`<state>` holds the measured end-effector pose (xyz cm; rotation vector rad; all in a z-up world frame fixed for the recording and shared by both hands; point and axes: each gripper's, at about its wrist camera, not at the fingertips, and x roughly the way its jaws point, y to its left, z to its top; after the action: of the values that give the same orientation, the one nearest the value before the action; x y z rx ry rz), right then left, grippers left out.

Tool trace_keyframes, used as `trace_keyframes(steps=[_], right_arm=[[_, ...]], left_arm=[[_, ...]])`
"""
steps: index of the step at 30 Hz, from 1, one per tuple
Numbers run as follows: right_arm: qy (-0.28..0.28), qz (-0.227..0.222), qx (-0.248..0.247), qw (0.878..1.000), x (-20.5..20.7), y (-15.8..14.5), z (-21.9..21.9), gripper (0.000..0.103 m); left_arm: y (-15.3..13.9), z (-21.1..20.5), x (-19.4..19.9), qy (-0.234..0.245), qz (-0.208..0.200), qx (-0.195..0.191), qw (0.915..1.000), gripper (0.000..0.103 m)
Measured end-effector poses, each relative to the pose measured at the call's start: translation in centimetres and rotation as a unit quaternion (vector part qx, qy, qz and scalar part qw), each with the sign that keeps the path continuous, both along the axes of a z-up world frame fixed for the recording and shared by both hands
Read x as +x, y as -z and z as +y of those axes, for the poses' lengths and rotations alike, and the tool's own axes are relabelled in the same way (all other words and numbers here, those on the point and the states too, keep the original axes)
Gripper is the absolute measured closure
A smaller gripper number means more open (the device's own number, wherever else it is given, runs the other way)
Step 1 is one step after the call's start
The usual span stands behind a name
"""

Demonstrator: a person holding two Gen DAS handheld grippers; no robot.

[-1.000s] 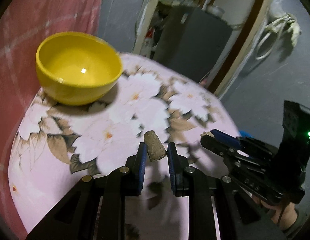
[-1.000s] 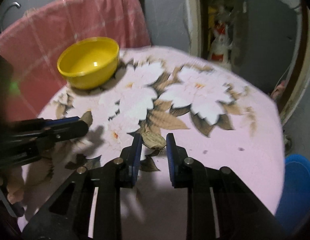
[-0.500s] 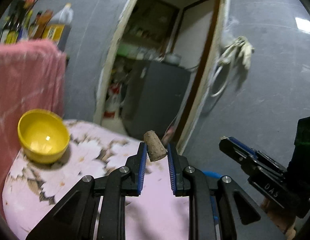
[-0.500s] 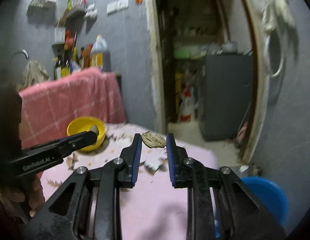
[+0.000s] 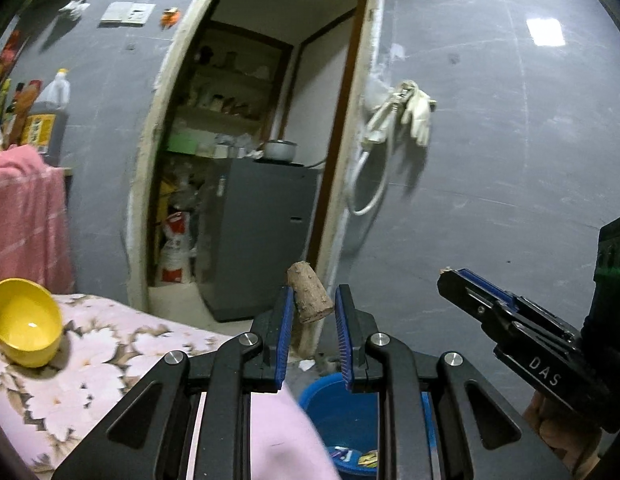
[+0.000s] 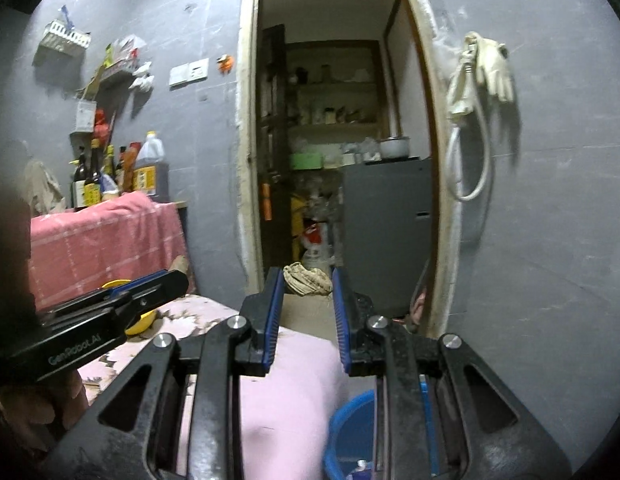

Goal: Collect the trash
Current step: 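Carry the cork in the left tool over the blue basin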

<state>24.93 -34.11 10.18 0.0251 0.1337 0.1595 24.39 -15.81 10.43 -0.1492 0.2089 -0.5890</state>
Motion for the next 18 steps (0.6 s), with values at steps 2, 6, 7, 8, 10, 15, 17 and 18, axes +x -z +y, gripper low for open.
trace_keyframes(steps=[2,6,7,8,10,15,17,18], right_arm=[[0.009,-0.001,0.002,1.0,-0.5,0.1,-1.4,0.057],[0.027,0.002,0.008,1.0,-1.2,0.5,-3.9,0.057],[0.032,0.005,0.01,0.999,-1.2,0.7,-4.4,0.057],[0.035,0.007,0.011,0.999,-1.2,1.0,-4.7,0.056],[0.041,0.015,0.016,0.999,-1.2,1.5,-5.6,0.056],[0.054,0.045,0.028,0.997,-0.7,3.4,-7.8,0.056],[0.057,0.058,0.033,0.996,-0.4,4.1,-8.5,0.056],[0.059,0.067,0.037,0.995,-0.1,4.6,-8.8,0.057]], left_arm=[[-0.1,-1.5,0.0,0.01,-0.003,0.004,0.9999,0.086],[0.2,-4.1,0.2,0.028,-0.001,0.016,0.9995,0.086],[0.4,-4.9,0.2,0.033,0.001,0.019,0.9993,0.086],[0.6,-5.4,0.3,0.037,0.004,0.022,0.9991,0.086],[1.0,-6.5,0.5,0.045,0.01,0.028,0.9985,0.086],[2.5,-8.7,1.5,0.058,0.037,0.046,0.9965,0.085],[3.3,-9.5,2.0,0.062,0.054,0.057,0.995,0.086],[3.7,-9.8,2.3,0.064,0.063,0.061,0.9941,0.086]])
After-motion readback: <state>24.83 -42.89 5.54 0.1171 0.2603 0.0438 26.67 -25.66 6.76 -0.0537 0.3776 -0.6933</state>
